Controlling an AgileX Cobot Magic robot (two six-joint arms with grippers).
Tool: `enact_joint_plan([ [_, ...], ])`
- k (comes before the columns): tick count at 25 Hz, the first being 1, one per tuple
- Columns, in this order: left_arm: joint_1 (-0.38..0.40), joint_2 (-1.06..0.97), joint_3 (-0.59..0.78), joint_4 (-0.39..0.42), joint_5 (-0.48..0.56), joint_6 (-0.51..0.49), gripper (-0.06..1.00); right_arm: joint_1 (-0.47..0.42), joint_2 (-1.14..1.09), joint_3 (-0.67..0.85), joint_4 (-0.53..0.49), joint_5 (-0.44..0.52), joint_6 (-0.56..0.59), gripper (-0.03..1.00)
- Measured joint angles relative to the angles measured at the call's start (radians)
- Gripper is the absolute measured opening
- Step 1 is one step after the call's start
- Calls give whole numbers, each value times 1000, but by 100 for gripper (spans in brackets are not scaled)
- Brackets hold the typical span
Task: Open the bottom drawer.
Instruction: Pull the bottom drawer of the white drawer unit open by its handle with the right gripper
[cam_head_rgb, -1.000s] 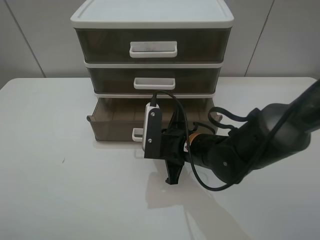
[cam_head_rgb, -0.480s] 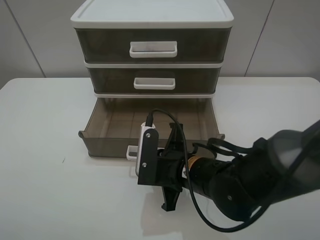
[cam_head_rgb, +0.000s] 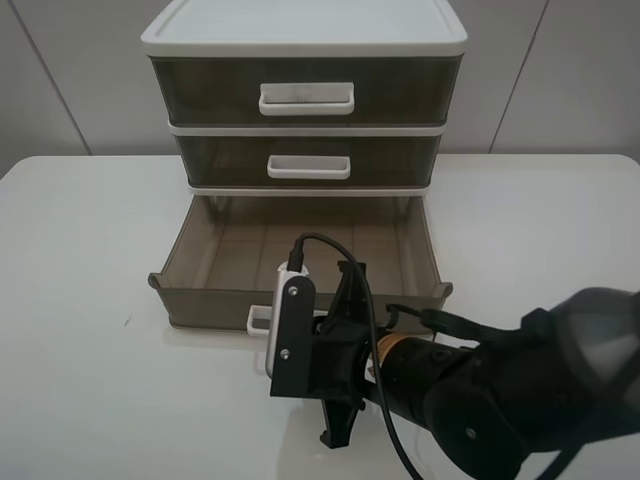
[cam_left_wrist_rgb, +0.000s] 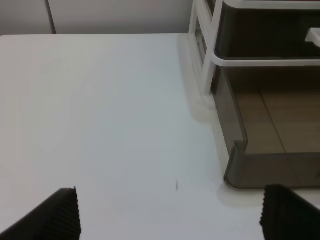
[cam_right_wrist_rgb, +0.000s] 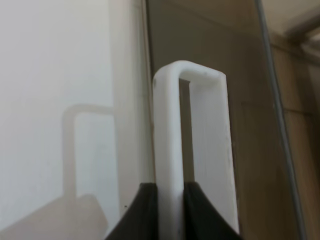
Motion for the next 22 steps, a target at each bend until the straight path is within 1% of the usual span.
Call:
enact_joint_plan([
  [8, 0, 0, 0, 0, 0, 0, 74, 1, 0, 3, 4, -15, 0, 11],
  [10, 0, 0, 0, 0, 0, 0, 74, 1, 0, 3, 4, -16, 0, 13],
  [12, 0, 0, 0, 0, 0, 0, 74, 4, 0, 3, 1, -15, 0, 22],
  [16, 0, 0, 0, 0, 0, 0, 74, 5, -1, 3, 1, -18, 0, 47],
  [17, 0, 0, 0, 0, 0, 0, 74, 5, -1, 3, 1, -18, 0, 51],
  [19, 0, 0, 0, 0, 0, 0, 74, 5, -3, 3, 1, -20, 0, 57],
  [22, 0, 0, 0, 0, 0, 0, 74, 13, -28, 4, 15, -16, 0, 59],
])
